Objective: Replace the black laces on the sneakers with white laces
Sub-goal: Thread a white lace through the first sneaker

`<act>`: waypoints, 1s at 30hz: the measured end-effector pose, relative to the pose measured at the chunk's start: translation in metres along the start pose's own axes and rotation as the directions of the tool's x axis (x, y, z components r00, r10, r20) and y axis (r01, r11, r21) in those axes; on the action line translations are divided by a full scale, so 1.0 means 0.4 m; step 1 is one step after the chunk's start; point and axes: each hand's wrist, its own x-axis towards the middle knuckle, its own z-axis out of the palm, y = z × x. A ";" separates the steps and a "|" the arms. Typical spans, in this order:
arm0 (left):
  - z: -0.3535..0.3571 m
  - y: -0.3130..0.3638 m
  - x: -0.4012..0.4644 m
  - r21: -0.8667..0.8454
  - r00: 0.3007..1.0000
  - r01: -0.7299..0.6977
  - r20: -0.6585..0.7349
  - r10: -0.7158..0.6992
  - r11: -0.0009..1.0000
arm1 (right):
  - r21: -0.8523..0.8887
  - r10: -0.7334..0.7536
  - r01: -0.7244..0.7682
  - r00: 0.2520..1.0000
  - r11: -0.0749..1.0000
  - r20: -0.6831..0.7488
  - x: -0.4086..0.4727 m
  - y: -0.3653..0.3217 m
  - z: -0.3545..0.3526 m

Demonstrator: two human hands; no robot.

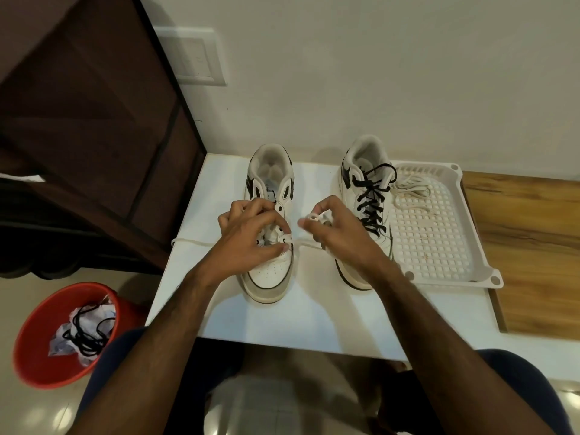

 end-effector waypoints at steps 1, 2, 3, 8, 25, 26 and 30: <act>-0.002 -0.001 -0.001 -0.017 1.000 -0.007 -0.001 0.007 1.000 | -0.208 -0.025 0.028 1.000 0.978 0.018 0.001 0.009 0.009; -0.008 -0.003 -0.001 -0.049 1.000 -0.008 -0.001 0.008 0.999 | -0.307 -0.031 0.046 0.998 0.951 0.055 0.002 0.015 0.018; -0.016 -0.008 -0.004 -0.098 1.000 -0.006 0.004 0.007 0.995 | -0.339 -0.024 0.052 0.996 0.939 0.086 0.001 0.019 0.027; -0.075 -0.071 -0.042 -0.190 0.987 0.140 0.109 -0.121 0.972 | -0.450 -0.098 0.142 0.988 0.881 0.120 0.013 0.033 0.056; -0.117 -0.088 -0.055 -0.086 0.978 0.151 0.156 -0.137 0.985 | -0.353 -0.019 0.044 0.997 0.935 0.072 0.025 0.043 0.075; -0.116 -0.088 -0.056 -0.094 0.979 0.152 0.148 -0.137 0.984 | -0.348 -0.020 0.046 0.997 0.936 0.078 0.024 0.045 0.072; -0.118 -0.070 -0.064 -0.175 0.971 0.228 0.117 -0.210 0.958 | -0.360 -0.033 0.071 0.993 0.930 0.111 0.015 0.034 0.041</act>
